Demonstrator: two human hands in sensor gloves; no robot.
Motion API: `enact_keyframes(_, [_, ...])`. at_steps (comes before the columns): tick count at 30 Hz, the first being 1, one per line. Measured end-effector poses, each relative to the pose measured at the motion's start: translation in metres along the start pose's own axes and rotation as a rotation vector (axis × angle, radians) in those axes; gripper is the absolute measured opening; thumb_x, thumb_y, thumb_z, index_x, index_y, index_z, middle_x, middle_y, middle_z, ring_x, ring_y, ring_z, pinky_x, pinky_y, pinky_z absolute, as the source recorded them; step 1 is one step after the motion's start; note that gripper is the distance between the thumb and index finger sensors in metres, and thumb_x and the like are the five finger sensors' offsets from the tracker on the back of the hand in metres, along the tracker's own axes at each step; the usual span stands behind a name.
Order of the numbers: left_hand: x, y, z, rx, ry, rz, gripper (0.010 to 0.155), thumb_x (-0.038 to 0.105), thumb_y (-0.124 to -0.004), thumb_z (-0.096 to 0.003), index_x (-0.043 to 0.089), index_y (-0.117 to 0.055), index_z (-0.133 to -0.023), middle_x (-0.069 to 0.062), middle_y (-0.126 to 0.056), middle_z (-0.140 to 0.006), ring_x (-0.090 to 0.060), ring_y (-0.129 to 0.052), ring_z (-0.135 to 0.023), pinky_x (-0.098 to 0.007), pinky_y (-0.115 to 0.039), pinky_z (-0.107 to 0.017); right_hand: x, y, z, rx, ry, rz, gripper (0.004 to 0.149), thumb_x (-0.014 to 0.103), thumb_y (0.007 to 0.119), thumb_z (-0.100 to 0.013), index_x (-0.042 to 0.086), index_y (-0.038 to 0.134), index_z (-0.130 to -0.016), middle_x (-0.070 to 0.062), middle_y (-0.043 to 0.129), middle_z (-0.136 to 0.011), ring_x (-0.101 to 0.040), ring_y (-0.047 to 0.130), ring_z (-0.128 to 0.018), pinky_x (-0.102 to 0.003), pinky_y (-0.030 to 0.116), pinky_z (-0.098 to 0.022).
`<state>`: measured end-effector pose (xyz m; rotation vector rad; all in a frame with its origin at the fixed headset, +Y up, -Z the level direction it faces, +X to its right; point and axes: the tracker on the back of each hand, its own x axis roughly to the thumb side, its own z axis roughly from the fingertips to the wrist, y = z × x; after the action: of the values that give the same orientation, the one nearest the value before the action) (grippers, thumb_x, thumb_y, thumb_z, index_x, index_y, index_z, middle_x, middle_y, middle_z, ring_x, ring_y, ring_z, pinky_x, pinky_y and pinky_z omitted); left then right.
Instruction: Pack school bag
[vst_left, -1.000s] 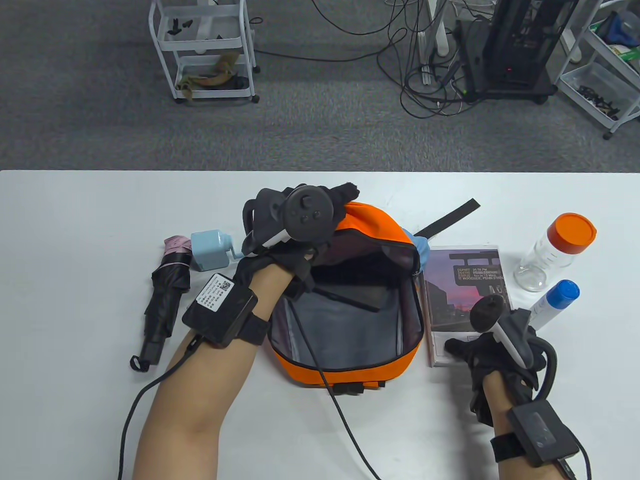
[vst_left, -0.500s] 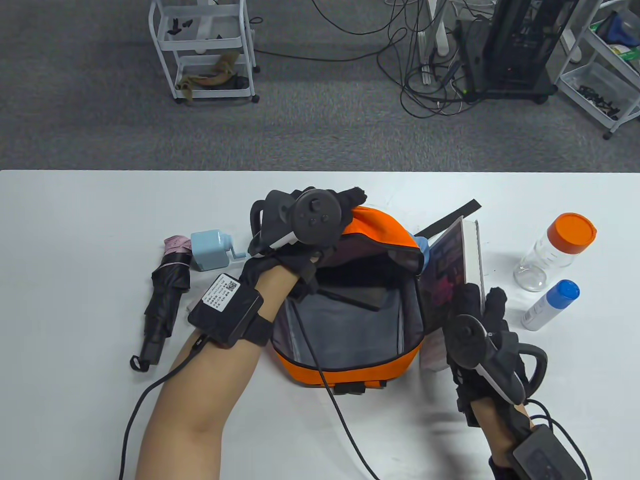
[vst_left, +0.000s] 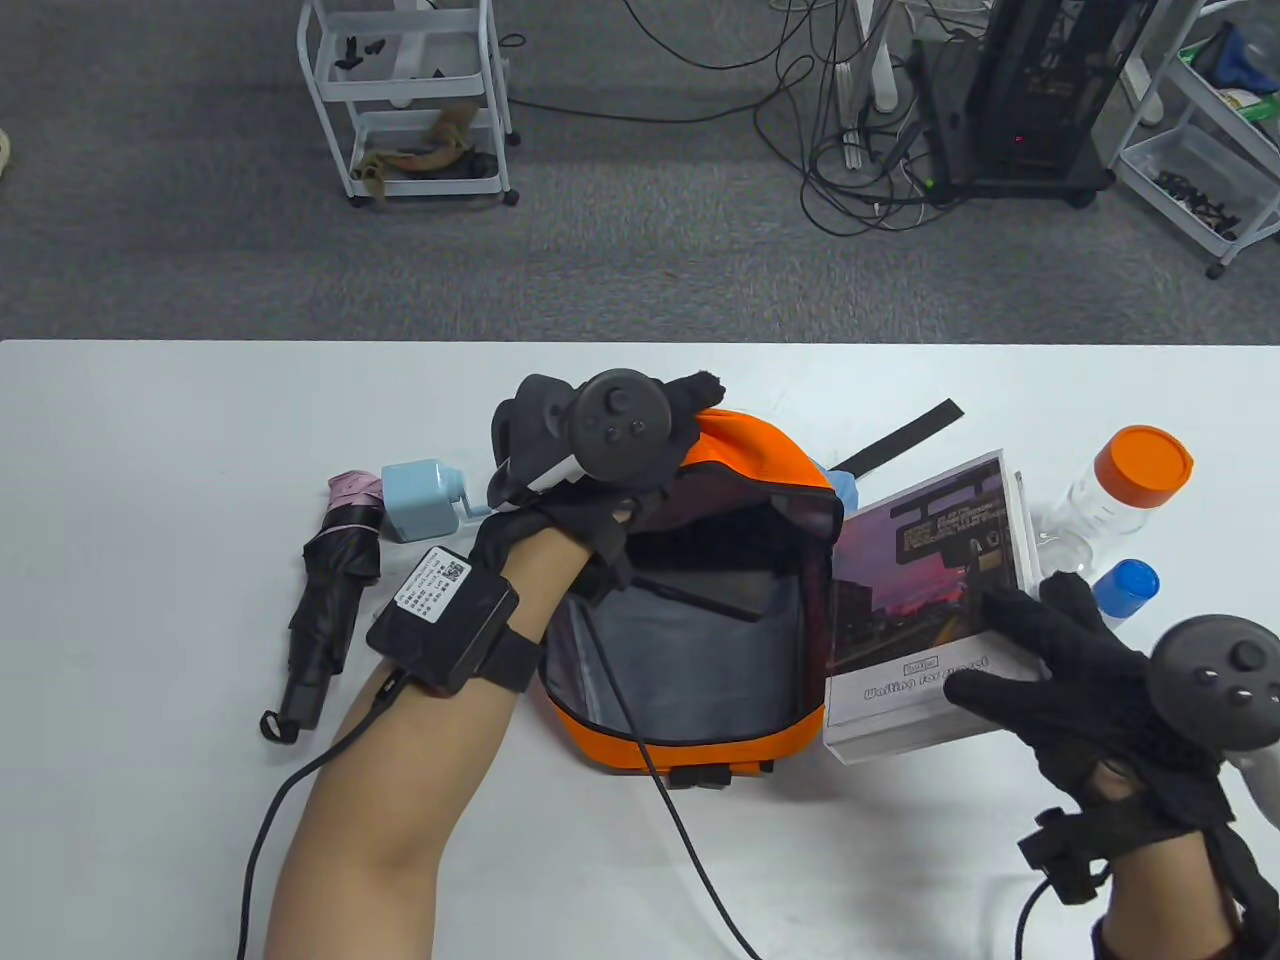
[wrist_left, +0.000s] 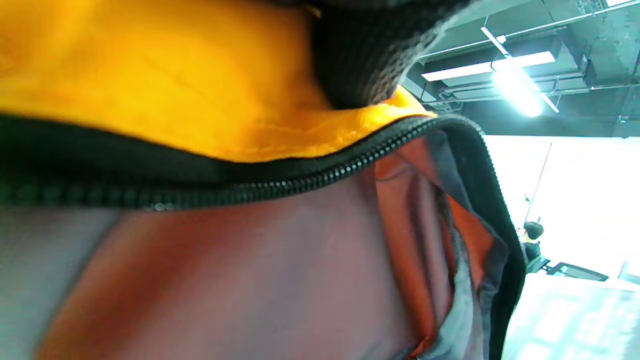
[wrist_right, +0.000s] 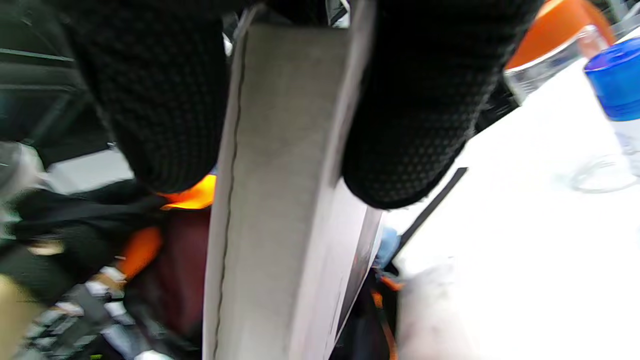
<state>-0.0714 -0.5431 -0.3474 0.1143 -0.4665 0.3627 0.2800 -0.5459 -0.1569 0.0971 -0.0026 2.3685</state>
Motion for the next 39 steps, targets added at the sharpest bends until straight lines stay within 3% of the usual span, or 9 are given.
enact_keyframes(3, [0.001, 0.0, 0.0, 0.0, -0.002, -0.003, 0.047, 0.029, -0.082, -0.0597, 0.026, -0.081, -0.106, -0.01, -0.104, -0.084, -0.037, -0.1, -0.076, -0.074, -0.072, -0.068, 0.002, 0.0, 0.008, 0.109, -0.07, -0.097, 0.099, 0.043, 0.104, -0.034, -0.009, 0.067, -0.109, -0.062, 0.048, -0.103, -0.05, 0.109, -0.064, -0.034, 0.109, -0.043])
enact_keyframes(6, [0.003, 0.0, -0.001, -0.001, -0.002, -0.011, 0.047, 0.029, -0.081, -0.0598, 0.026, -0.08, -0.107, -0.01, -0.104, -0.085, -0.037, -0.1, -0.076, -0.075, -0.072, -0.068, 0.0, 0.01, 0.01, 0.149, -0.073, -0.126, 0.089, 0.036, 0.105, -0.035, -0.005, 0.072, -0.107, -0.058, 0.056, -0.103, -0.045, 0.113, -0.061, -0.029, 0.111, -0.04])
enact_keyframes(14, [0.012, 0.0, 0.002, -0.008, -0.034, -0.024, 0.047, 0.029, -0.082, -0.0596, 0.026, -0.08, -0.106, -0.01, -0.104, -0.085, -0.037, -0.1, -0.076, -0.074, -0.072, -0.068, -0.01, 0.094, -0.008, 0.37, -0.103, -0.36, 0.083, 0.04, 0.093, -0.046, -0.009, 0.069, -0.108, -0.058, 0.059, -0.098, -0.045, 0.115, -0.059, -0.028, 0.111, -0.039])
enact_keyframes(19, [0.01, 0.0, 0.002, -0.023, -0.042, -0.003, 0.047, 0.028, -0.082, -0.0596, 0.026, -0.08, -0.106, -0.01, -0.104, -0.085, -0.037, -0.1, -0.076, -0.075, -0.072, -0.068, -0.015, 0.133, -0.019, 0.382, -0.075, -0.324, 0.083, 0.036, 0.091, -0.046, -0.011, 0.063, -0.109, -0.057, 0.058, -0.099, -0.046, 0.115, -0.06, -0.029, 0.111, -0.039])
enact_keyframes(27, [0.014, 0.002, 0.006, -0.051, -0.109, -0.006, 0.047, 0.028, -0.081, -0.0588, 0.027, -0.08, -0.106, -0.01, -0.104, -0.085, -0.037, -0.1, -0.077, -0.075, -0.072, -0.069, -0.03, 0.157, -0.046, 0.3, -0.029, -0.137, 0.082, 0.035, 0.091, -0.044, -0.002, 0.06, -0.111, -0.051, 0.063, -0.102, -0.043, 0.115, -0.061, -0.028, 0.111, -0.04])
enact_keyframes(30, [0.018, 0.001, 0.007, -0.057, -0.125, -0.01, 0.047, 0.028, -0.081, -0.0588, 0.027, -0.08, -0.106, -0.009, -0.104, -0.085, -0.036, -0.1, -0.077, -0.075, -0.072, -0.069, -0.036, 0.174, -0.058, 0.362, 0.024, -0.089, 0.08, 0.034, 0.089, -0.047, 0.003, 0.055, -0.112, -0.053, 0.058, -0.102, -0.049, 0.11, -0.063, -0.036, 0.109, -0.04])
enact_keyframes(34, [0.022, 0.0, 0.008, -0.067, -0.138, -0.042, 0.048, 0.028, -0.081, -0.0585, 0.028, -0.08, -0.106, -0.009, -0.104, -0.085, -0.036, -0.1, -0.077, -0.075, -0.072, -0.069, -0.035, 0.192, -0.069, 0.357, -0.004, 0.195, 0.078, 0.035, 0.083, -0.048, 0.009, 0.05, -0.114, -0.045, 0.071, -0.103, -0.047, 0.11, -0.056, -0.042, 0.106, -0.032])
enact_keyframes(36, [0.022, -0.001, 0.008, -0.066, -0.137, -0.044, 0.047, 0.028, -0.081, -0.0585, 0.028, -0.08, -0.106, -0.009, -0.104, -0.085, -0.036, -0.1, -0.077, -0.075, -0.072, -0.069, -0.031, 0.195, -0.069, 0.278, -0.042, 0.352, 0.077, 0.038, 0.081, -0.047, 0.01, 0.053, -0.113, -0.031, 0.097, -0.087, -0.039, 0.112, -0.046, -0.039, 0.105, -0.024])
enact_keyframes(39, [0.02, -0.001, 0.009, -0.061, -0.131, -0.038, 0.048, 0.028, -0.081, -0.0585, 0.028, -0.08, -0.106, -0.009, -0.104, -0.085, -0.036, -0.1, -0.076, -0.075, -0.072, -0.069, -0.026, 0.201, -0.067, 0.203, -0.081, 0.493, 0.073, 0.04, 0.081, -0.047, 0.007, 0.061, -0.109, -0.016, 0.11, -0.063, -0.03, 0.114, -0.029, -0.035, 0.102, -0.01])
